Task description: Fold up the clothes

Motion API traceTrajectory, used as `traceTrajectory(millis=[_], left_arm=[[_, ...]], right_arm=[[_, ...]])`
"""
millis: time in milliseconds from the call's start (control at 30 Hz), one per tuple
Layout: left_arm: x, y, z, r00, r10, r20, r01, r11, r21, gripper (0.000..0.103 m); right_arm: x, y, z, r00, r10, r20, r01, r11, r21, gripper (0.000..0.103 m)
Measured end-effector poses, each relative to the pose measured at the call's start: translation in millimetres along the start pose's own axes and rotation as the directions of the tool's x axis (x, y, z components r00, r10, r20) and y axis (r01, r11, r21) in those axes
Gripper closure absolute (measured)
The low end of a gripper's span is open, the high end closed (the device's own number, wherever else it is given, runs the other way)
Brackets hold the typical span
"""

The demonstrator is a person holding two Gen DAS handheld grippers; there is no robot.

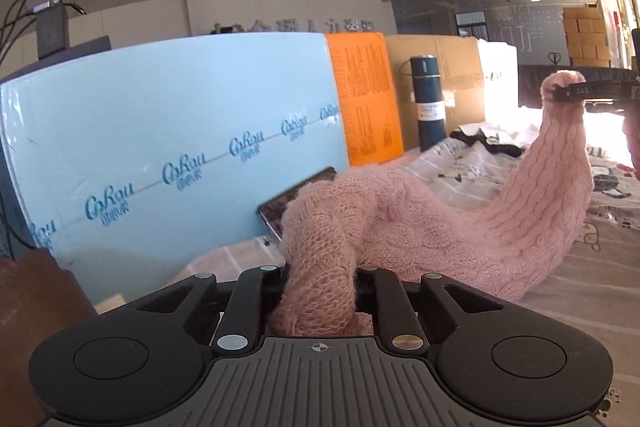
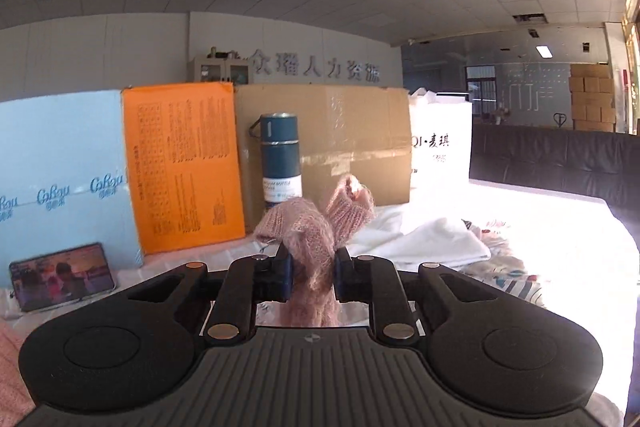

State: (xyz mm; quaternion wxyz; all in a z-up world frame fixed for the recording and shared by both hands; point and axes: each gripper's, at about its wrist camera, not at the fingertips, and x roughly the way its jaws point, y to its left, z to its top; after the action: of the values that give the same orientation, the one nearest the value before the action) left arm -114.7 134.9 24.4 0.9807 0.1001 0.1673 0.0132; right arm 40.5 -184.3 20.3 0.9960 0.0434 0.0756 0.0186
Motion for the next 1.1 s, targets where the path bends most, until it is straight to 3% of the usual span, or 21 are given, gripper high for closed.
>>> traceTrajectory(millis=[67,167,267,367,433,467,500,533,567,633,700,800,933,1000,1067,1100], left_arm=[[2,5,1,0.999,0.037,0.001,-0.037,0.999,0.001,0.088],[17,11,-8,0.997,-0.005,-0.080,0.003,1.000,-0.027,0.087],[36,10,-20,0.985,-0.047,-0.164,0.043,0.999,-0.029,0.084],[44,7,-24,0.982,-0.013,-0.187,0.016,1.000,0.011,0.079],[46,7,-23,0.983,0.023,-0.180,-0.015,0.999,0.043,0.056],[45,7,-22,0.984,0.065,-0.165,-0.055,0.996,0.065,0.046],[43,7,-19,0.985,0.101,-0.140,-0.091,0.992,0.082,0.027],[42,7,-16,0.984,0.137,-0.114,-0.126,0.987,0.098,0.020],[41,9,-11,0.986,0.138,-0.097,-0.129,0.987,0.092,0.019],[39,12,-1,0.988,0.140,-0.063,-0.135,0.988,0.079,0.018],[38,15,8,0.992,0.124,-0.030,-0.122,0.991,0.054,0.016],[40,11,22,0.999,0.046,-0.001,-0.046,0.999,0.009,0.016],[60,-5,32,0.996,-0.083,-0.022,0.083,0.996,0.010,0.016],[76,-13,32,0.989,-0.132,-0.068,0.133,0.991,0.015,0.016],[91,-18,26,0.979,-0.161,-0.126,0.163,0.987,0.007,0.019],[96,-21,21,0.972,-0.178,-0.152,0.181,0.983,0.008,0.026]], right_arm=[[5,-12,9,0.999,-0.032,0.030,0.030,0.998,0.052,0.087],[17,-26,12,0.997,-0.073,0.021,0.070,0.993,0.090,0.086],[35,-37,2,0.997,-0.058,-0.056,0.066,0.987,0.143,0.086],[56,-42,-18,0.987,-0.062,-0.145,0.088,0.980,0.178,0.085],[68,-44,-29,0.979,-0.086,-0.186,0.119,0.977,0.177,0.083],[72,-45,-32,0.975,-0.103,-0.199,0.139,0.975,0.176,0.077],[73,-48,-34,0.971,-0.128,-0.202,0.164,0.971,0.175,0.072],[73,-51,-36,0.967,-0.162,-0.196,0.197,0.965,0.173,0.059],[72,-54,-38,0.962,-0.202,-0.186,0.234,0.958,0.168,0.048],[69,-59,-39,0.940,-0.302,-0.157,0.326,0.930,0.168,0.039],[63,-68,-39,0.926,-0.353,-0.137,0.375,0.902,0.212,0.037],[50,-83,-37,0.951,-0.293,-0.101,0.310,0.885,0.347,0.031],[30,-84,-36,0.997,-0.077,-0.029,0.082,0.892,0.444,0.018],[28,-76,-35,0.998,0.055,-0.033,-0.036,0.902,0.431,0.018],[32,-66,-36,0.977,0.206,-0.062,-0.163,0.898,0.408,0.015],[34,-60,-37,0.962,0.261,-0.082,-0.210,0.896,0.390,0.015]])
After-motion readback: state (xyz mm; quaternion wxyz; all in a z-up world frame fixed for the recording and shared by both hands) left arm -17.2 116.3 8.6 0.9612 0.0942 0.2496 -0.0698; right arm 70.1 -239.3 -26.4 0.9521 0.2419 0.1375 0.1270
